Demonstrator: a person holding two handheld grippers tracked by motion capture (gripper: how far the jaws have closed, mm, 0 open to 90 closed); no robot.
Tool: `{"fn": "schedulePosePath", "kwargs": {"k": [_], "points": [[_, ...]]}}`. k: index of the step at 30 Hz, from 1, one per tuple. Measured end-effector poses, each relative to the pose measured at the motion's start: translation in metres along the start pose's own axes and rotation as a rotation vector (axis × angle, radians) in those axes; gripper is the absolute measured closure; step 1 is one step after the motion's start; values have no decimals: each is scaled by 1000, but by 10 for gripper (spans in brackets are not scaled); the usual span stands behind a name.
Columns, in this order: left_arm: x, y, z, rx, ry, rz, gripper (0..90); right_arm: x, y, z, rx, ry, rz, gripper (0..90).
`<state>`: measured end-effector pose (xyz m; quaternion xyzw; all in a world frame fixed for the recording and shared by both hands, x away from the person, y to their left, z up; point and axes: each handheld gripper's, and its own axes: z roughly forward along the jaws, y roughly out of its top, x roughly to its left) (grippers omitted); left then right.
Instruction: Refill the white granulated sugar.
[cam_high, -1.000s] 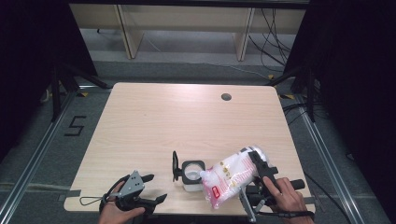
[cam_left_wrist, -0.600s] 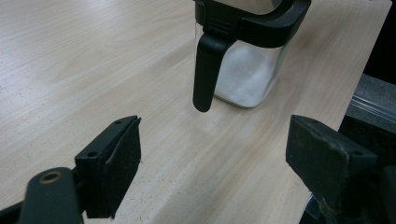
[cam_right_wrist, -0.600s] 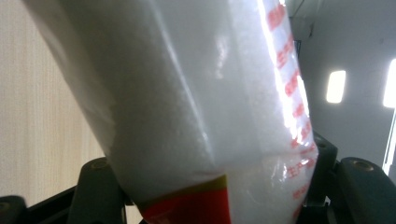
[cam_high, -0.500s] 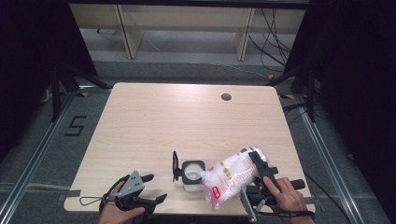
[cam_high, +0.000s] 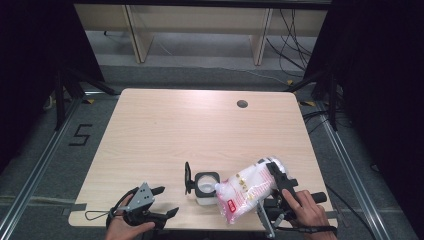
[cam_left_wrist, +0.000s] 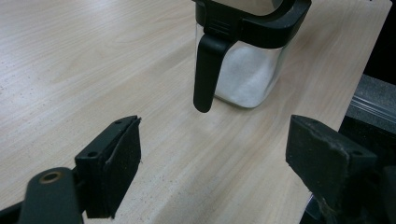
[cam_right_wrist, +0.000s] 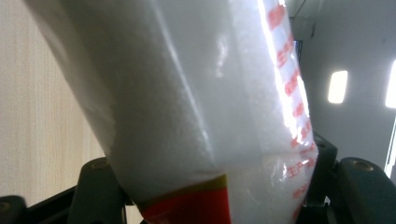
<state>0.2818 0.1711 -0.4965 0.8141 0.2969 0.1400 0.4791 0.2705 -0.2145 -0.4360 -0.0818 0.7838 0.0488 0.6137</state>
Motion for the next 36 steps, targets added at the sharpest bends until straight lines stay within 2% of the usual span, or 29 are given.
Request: {"fn": "schedulePosePath", "kwargs": {"k": [4,6,7,8,9,10,11,12,13,14,17,18,21,22,23,24,26,28,31,33,34,36], "points": [[0,0,0,0,1,-6,176,0,0,-1,8,3,-2,375],[0,0,0,1,1,-4,176,0,0,1,-19,-19,-8,375],[0,0,0,4,3,-2,176,-3,2,-1,-2,-8,-50,375],[1,0,0,8,6,2,176,0,1,-1,8,-7,-10,375],[0,0,0,2,3,-6,176,-1,1,-1,-7,-13,-30,375],[0,0,0,2,2,3,176,-2,1,0,-20,-22,-43,375],[0,0,0,2,3,-4,176,-5,2,-1,-16,-20,-83,375],[0,0,0,2,1,-4,176,-7,3,-1,-16,-19,-101,375],[0,0,0,-1,1,-7,176,-6,2,-1,-15,-18,-89,375],[0,0,0,0,1,-6,176,-4,1,1,-36,-34,-75,375],[1,0,-1,16,8,10,176,-5,2,-1,-17,-20,-83,375],[0,0,0,3,3,-5,176,-5,2,-1,-12,-18,-83,375],[1,0,0,10,7,4,176,-4,2,-1,-15,-21,-69,375],[0,0,0,0,0,-6,176,-4,2,-1,-8,-15,-59,375],[0,0,0,1,1,-5,176,-6,2,-1,-12,-20,-83,375],[0,0,0,1,1,-5,176,-6,2,-2,-11,-20,-85,375],[0,0,0,5,4,-1,177,-6,2,-1,-13,-22,-84,375],[0,0,0,1,0,-5,176,-4,2,-1,-9,-15,-60,375],[0,0,0,4,4,-2,176,-4,2,-1,-12,-17,-65,375],[0,0,0,5,4,-1,176,-6,2,-2,-13,-22,-87,375],[0,0,0,1,1,-5,176,-4,2,-1,-16,-22,-70,375],[0,0,0,1,1,-5,176,-5,2,-1,-14,-21,-71,375]]}}
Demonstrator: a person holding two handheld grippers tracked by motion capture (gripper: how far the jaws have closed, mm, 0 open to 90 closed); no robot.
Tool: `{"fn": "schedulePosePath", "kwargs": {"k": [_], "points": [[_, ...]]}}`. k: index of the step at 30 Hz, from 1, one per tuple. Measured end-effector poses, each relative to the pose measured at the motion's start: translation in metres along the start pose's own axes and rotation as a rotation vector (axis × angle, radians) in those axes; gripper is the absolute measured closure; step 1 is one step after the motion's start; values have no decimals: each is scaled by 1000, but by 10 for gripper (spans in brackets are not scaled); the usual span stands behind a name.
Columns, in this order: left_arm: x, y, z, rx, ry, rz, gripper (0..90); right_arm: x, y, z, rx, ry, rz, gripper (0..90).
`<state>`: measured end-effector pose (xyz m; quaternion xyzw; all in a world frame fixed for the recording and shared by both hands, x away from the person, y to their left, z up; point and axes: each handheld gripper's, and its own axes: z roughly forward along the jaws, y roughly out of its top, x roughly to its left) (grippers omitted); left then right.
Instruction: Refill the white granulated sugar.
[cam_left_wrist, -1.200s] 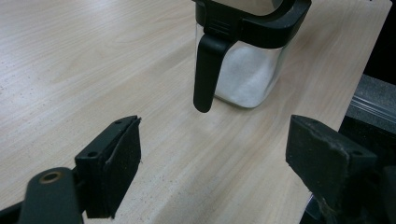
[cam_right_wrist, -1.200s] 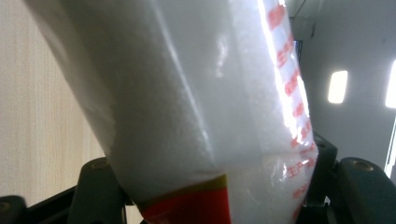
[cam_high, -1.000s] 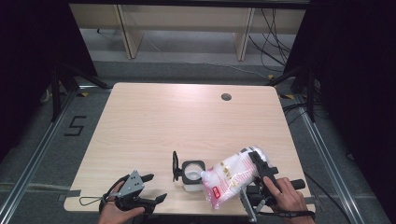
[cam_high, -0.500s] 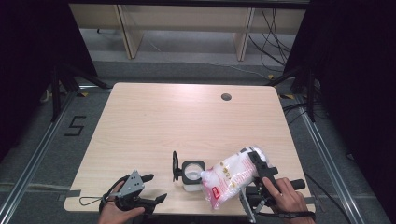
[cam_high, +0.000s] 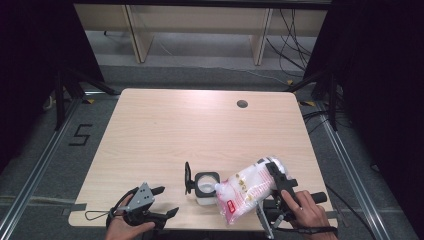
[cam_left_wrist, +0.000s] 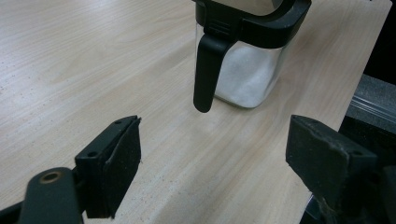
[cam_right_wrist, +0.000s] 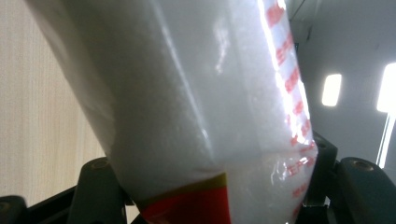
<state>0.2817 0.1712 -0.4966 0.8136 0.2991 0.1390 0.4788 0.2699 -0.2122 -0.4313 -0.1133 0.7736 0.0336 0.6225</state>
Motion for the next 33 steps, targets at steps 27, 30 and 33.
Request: {"fn": "schedulePosePath", "kwargs": {"k": [27,30,33], "points": [[0,0,0,4,3,3,176,0,0,0,-3,1,-2,375],[0,0,0,2,2,1,176,0,0,0,0,1,4,375],[0,0,0,3,2,2,176,0,0,0,0,2,-2,375]]}}
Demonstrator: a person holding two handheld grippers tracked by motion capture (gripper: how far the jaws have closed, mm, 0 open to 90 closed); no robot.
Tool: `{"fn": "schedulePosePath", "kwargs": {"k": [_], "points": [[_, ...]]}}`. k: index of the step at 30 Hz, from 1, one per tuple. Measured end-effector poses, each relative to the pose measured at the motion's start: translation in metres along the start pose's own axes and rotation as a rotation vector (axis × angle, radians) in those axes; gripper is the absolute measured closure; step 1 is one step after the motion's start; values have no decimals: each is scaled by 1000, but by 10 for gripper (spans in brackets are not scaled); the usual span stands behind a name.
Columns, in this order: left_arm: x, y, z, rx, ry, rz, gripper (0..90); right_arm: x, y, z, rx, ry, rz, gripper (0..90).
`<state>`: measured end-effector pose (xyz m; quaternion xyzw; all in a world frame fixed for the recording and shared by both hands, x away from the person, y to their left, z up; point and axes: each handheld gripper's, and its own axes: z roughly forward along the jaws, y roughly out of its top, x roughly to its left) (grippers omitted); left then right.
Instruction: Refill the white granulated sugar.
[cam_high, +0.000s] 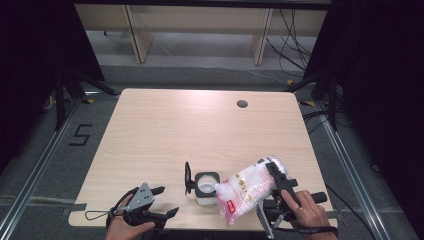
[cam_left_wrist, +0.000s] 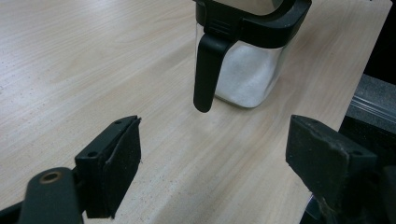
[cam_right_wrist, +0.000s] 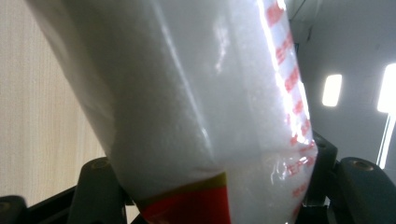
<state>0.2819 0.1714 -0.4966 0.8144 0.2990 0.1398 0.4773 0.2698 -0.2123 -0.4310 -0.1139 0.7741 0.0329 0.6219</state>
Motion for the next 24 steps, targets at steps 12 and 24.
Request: {"fn": "schedulePosePath", "kwargs": {"k": [12,24], "points": [[1,0,0,8,4,6,176,0,0,0,0,-1,-2,375],[0,0,0,0,-1,0,176,1,1,-2,12,0,13,375]]}}
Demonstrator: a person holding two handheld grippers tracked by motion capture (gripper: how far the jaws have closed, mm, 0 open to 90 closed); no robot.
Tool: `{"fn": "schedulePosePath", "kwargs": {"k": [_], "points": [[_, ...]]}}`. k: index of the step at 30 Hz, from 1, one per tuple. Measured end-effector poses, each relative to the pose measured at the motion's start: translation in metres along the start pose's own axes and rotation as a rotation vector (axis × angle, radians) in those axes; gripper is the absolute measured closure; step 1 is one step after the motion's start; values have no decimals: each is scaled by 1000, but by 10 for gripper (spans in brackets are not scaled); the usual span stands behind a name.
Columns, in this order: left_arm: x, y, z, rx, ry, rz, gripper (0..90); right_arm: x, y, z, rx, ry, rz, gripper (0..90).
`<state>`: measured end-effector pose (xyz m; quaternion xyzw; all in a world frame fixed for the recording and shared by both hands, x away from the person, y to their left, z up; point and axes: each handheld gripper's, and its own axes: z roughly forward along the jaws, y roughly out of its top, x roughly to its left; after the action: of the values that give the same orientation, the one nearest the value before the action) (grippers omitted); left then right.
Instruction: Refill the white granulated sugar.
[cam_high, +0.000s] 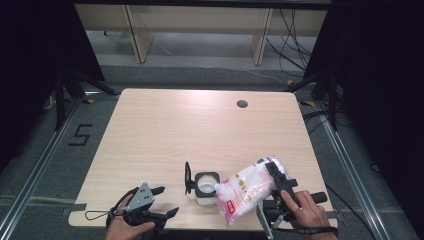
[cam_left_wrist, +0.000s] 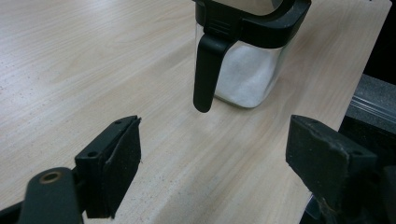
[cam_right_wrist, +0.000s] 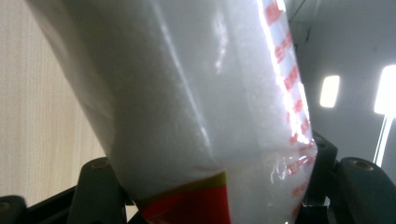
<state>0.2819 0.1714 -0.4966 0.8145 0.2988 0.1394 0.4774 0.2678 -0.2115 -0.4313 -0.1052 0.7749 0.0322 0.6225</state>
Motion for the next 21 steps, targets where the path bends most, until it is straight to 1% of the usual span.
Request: {"fn": "schedulePosePath", "kwargs": {"k": [2,3,4,5,6,7,8,10,12,13,16,17,18,19,20,21], "points": [[0,0,0,-2,0,-3,176,0,0,0,0,-4,3,375],[0,0,0,-2,1,-4,176,0,0,1,-16,-18,-2,375],[0,0,0,-3,3,-3,176,-1,1,1,-19,-19,-21,375],[0,0,0,5,2,-1,177,-4,2,-1,-6,-8,-58,375],[0,0,0,0,1,1,176,-4,2,0,-7,-9,-57,375],[1,0,0,11,6,13,176,-3,1,-1,-5,-8,-38,375],[1,0,0,9,5,10,176,-2,2,-1,3,-4,-29,375],[1,0,-1,11,6,13,176,-4,2,-1,2,-5,-44,375],[0,0,0,0,0,-5,176,-4,2,-1,2,-5,-43,375],[0,0,0,0,1,1,176,-3,2,-1,0,-6,-42,375],[0,0,0,3,3,2,176,-3,2,-1,-1,-7,-44,375],[1,0,0,9,6,10,176,-3,2,-1,-1,-7,-43,375],[1,0,0,12,5,6,176,-3,2,-1,-1,-7,-43,375],[0,0,0,4,4,5,176,-3,2,-1,0,-6,-44,375],[0,0,0,-4,-3,-8,176,-3,2,-1,-3,-7,-44,375],[0,0,0,-3,-1,-2,176,-3,2,-1,-5,-7,-43,375]]}}
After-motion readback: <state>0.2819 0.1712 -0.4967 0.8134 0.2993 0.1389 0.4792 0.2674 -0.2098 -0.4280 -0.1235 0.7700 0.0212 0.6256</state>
